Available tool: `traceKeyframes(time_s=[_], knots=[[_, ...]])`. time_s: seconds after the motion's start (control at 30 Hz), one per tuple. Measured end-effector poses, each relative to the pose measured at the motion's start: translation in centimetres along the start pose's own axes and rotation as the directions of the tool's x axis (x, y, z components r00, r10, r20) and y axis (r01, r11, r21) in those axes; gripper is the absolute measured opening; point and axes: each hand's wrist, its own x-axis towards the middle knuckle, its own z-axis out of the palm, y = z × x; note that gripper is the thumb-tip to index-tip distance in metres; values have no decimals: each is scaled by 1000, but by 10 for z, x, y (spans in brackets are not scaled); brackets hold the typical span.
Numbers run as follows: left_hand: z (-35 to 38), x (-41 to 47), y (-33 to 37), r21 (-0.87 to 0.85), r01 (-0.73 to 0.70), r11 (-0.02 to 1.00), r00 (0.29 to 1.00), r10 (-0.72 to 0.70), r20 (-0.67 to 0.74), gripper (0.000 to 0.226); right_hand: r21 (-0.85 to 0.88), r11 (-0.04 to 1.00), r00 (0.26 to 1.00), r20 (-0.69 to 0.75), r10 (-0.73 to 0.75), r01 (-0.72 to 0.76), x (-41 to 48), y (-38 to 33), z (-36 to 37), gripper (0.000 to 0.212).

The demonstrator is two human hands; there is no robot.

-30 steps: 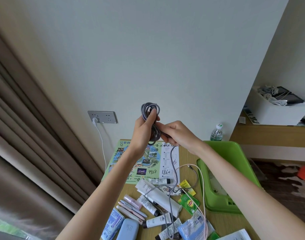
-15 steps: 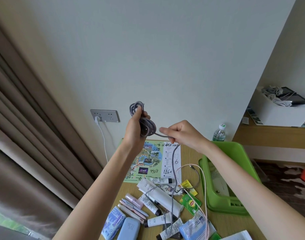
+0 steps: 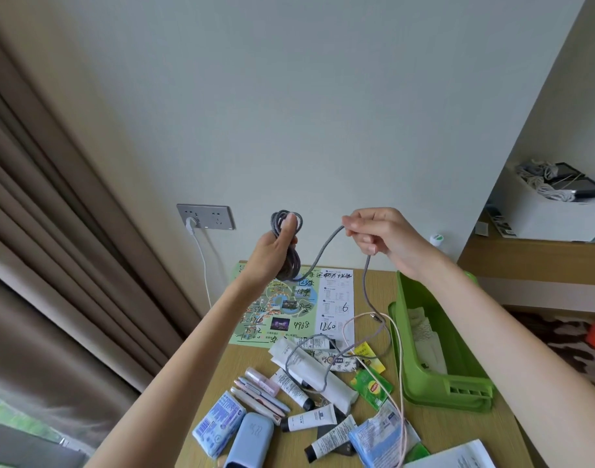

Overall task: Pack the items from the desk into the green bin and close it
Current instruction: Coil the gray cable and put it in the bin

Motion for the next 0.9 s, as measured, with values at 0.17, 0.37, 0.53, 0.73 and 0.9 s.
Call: traceKeyframes(time_s=[0.17,0.37,0.53,0.73,0.9], knots=[[1,-12,4,97,23,995,959,-49,279,64,-86,996,1000,-16,4,-6,0,8,5,24],[18,-24,7,139,-69,988,876,-6,482,42,-141,989,998,-33,-52,47,6,5,17,21],[25,-33,12,96,-1,995,854,-49,517,27,-180,982,991,-110,-80,60,9,11,19,21],[29,-34,10,41,30,999,846,-47,532,22,-133,991,985,-173,-5,-19,8,29,18,26],[26,-29,2,-24,115,993,897,-94,431,23,-94,995,978,-208,22,-42,6,41,16,24]])
